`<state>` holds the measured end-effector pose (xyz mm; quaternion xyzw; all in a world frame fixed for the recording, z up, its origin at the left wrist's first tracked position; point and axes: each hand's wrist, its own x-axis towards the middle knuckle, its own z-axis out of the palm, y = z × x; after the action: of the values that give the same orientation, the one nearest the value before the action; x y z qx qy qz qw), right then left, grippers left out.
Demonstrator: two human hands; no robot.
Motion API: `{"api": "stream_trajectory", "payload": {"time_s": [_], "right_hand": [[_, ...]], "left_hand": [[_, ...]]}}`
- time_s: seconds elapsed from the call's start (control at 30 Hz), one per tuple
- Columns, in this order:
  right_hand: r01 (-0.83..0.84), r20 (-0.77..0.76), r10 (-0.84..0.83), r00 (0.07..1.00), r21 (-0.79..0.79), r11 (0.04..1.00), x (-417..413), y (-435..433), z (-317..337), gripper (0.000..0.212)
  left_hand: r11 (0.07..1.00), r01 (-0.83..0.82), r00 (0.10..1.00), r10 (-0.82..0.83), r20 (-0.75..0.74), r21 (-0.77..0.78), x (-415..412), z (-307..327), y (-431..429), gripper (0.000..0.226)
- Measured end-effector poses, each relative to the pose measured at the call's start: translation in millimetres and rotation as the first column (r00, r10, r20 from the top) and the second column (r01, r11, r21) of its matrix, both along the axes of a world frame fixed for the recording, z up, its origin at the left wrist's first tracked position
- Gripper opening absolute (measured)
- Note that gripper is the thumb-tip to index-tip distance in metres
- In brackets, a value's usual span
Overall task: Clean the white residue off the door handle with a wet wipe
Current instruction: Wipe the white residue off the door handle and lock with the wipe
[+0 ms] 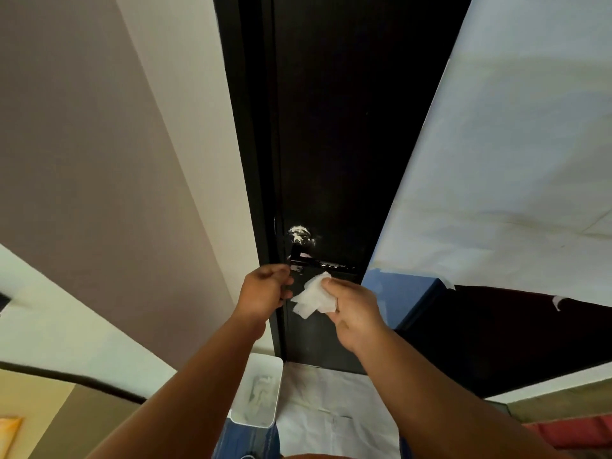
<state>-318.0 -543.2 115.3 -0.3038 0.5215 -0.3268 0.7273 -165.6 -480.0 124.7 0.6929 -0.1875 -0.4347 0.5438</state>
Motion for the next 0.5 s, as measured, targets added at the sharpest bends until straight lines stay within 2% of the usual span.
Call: {"api": "stream_trajectory", "payload": {"time_s": [0.13, 0.27, 0.37, 0.5], "right_hand": [[-0.137, -0.101, 0.129, 0.986, -0.066, 0.988, 9.7, 8.0, 1.6, 0.024], [-0.265, -0.237, 0.217, 0.947, -0.192, 0.945, 15.1, 14.9, 5.7, 0.018], [-0.383, -0.269, 0.315, 0.91, -0.261, 0.886, 15.1, 17.8, 11.6, 0.016], [-0.449, -0.293, 0.383, 0.876, -0.205, 0.87, 16.4, 21.0, 21.2, 0.016]], "left_hand": [[0.993, 0.115, 0.993, -0.115, -0.002, -0.021, -11.7, -3.8, 16.8, 0.014], [0.989, 0.146, 0.989, -0.147, -0.007, -0.024, -15.2, 0.5, 23.9, 0.028], [0.985, 0.174, 0.984, -0.174, 0.03, -0.016, -16.0, -1.6, 25.9, 0.026], [0.989, 0.148, 0.989, -0.148, 0.003, -0.026, -12.0, -5.4, 26.1, 0.023]]}}
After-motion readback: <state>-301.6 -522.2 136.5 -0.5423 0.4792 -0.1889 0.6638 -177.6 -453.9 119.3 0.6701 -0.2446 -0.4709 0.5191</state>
